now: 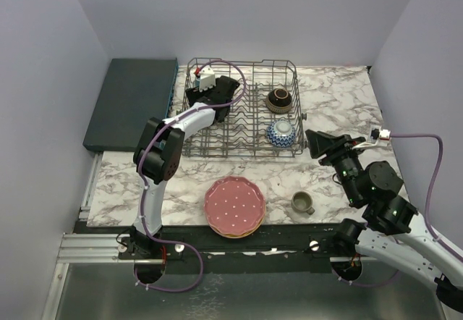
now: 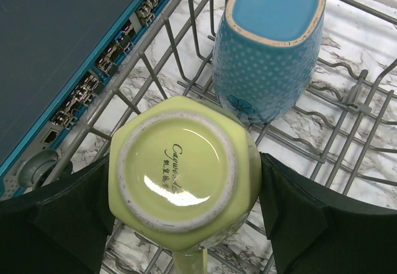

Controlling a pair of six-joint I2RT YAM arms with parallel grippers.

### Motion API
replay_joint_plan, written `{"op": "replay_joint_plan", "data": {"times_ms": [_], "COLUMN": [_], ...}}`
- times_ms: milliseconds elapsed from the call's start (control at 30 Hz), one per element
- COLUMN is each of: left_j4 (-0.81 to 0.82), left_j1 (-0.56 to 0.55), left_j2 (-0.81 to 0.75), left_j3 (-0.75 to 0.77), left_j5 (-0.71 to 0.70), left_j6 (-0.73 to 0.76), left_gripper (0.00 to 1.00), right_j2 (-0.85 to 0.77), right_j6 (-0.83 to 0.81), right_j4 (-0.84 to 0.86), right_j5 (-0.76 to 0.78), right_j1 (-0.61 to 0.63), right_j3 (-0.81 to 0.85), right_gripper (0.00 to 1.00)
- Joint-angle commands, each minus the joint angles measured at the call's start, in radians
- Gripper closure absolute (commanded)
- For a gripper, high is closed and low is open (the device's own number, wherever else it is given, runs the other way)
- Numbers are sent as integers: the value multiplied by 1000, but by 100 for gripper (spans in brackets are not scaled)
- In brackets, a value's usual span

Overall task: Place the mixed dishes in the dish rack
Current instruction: Turn the cup upside down in the dish rack.

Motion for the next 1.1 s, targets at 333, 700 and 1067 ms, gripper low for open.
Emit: {"op": "replay_joint_plan", "data": {"times_ms": [333, 700, 1067], "left_j4": [55, 54, 54], "left_j1": [26, 33, 35], "left_j2": [37, 35, 21], "left_j3": [83, 80, 61], "left_j5": [-7, 9, 52], "left_j6": [-6, 1, 6], "left_gripper": [87, 60, 35], "right_j2": [-2, 14, 25], "right_j6": [-13, -15, -12], "right_j4": [23, 34, 39], "right_j5": [38, 28, 18], "right_j1": [1, 1, 1], "right_j3": [-23, -25, -25], "right_gripper": [47, 43, 37]}}
